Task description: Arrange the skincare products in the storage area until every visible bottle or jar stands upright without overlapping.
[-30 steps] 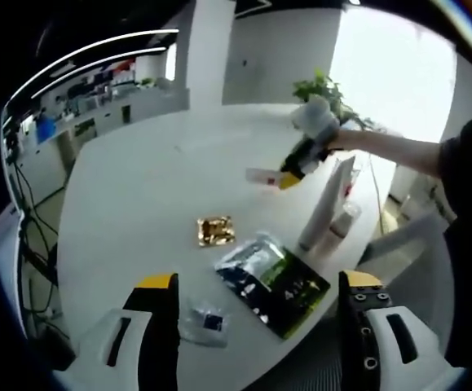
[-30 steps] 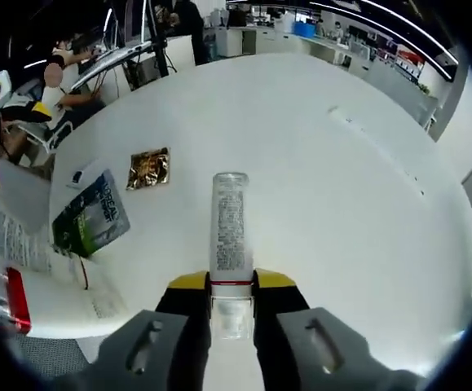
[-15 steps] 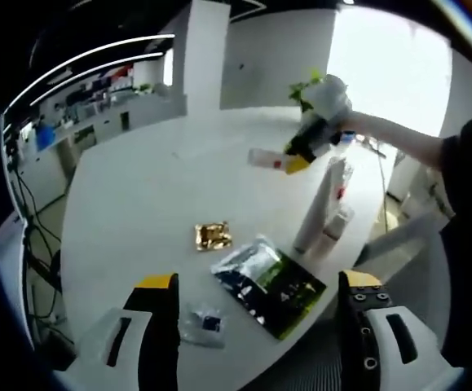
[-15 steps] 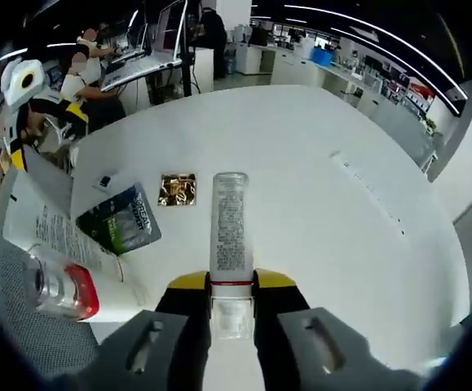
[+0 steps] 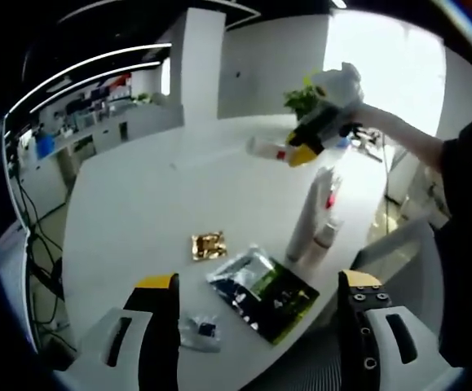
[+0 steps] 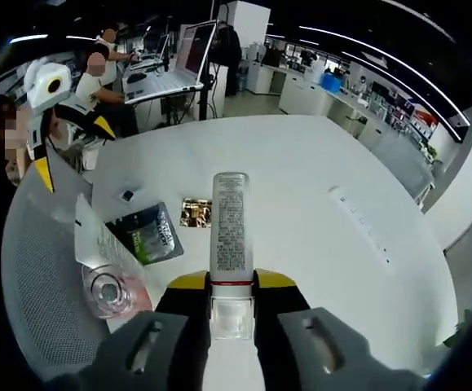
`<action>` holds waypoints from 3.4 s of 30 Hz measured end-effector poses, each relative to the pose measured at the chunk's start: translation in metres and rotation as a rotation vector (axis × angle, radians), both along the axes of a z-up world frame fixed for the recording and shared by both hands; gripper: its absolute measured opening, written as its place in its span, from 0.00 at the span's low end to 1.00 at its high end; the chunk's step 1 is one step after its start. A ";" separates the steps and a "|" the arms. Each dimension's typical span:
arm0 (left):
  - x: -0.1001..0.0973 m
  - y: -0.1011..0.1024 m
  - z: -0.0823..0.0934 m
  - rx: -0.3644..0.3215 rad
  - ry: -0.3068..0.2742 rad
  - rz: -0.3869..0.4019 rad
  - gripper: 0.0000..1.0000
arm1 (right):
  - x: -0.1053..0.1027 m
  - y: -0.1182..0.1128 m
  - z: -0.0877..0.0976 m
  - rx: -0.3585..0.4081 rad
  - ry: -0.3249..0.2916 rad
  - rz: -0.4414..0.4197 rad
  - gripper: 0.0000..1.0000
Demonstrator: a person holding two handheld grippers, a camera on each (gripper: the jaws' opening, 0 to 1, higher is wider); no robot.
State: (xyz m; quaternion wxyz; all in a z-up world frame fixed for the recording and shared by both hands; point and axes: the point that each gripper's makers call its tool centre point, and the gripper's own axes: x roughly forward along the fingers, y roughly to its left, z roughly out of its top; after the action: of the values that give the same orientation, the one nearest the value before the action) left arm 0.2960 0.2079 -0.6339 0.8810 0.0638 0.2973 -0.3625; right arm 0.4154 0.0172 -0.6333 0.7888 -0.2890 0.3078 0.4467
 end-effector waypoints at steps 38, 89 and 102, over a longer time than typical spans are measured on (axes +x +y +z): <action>-0.001 -0.037 0.061 0.000 -0.214 -0.091 0.68 | -0.077 0.046 0.073 -0.041 -0.146 0.274 0.18; -0.046 -0.104 0.000 0.249 -0.156 -0.509 0.27 | -0.167 0.074 -0.008 -0.198 0.042 0.588 0.18; -0.049 -0.108 -0.019 0.390 -0.162 -0.577 0.19 | -0.167 0.076 -0.018 -0.264 0.035 0.634 0.18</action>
State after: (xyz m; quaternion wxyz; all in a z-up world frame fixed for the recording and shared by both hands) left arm 0.2471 0.0997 -0.6526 0.7343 0.3408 0.2598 -0.5265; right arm 0.2480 0.0936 -0.6517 0.5612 -0.4620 0.2713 0.6309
